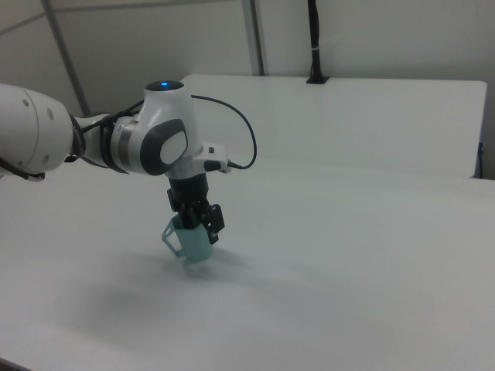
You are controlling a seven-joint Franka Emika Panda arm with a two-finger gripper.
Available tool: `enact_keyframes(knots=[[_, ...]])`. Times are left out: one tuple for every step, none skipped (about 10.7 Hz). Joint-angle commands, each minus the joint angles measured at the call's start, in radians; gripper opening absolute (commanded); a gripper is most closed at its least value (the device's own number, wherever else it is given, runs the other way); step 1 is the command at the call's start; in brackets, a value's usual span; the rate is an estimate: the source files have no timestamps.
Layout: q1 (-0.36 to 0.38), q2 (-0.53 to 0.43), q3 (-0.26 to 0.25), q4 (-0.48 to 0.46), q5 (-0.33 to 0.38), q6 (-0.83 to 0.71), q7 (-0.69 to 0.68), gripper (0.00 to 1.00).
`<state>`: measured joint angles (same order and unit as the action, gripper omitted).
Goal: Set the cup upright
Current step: 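Lower the upright cup onto the table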
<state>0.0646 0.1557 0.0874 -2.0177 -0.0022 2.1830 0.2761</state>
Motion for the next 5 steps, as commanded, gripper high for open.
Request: enact_keyframes(knots=[[0.003,-0.033,-0.006,-0.006,0.028,0.0,-0.026,1.0],[0.003,-0.047,-0.008,-0.001,0.028,-0.017,-0.026,1.0],[0.003,-0.059,-0.008,0.014,0.028,-0.028,-0.023,1.0],[0.003,-0.073,-0.008,0.03,0.024,-0.029,-0.021,1.0],[0.003,-0.096,-0.009,0.037,0.018,-0.026,-0.023,1.0]])
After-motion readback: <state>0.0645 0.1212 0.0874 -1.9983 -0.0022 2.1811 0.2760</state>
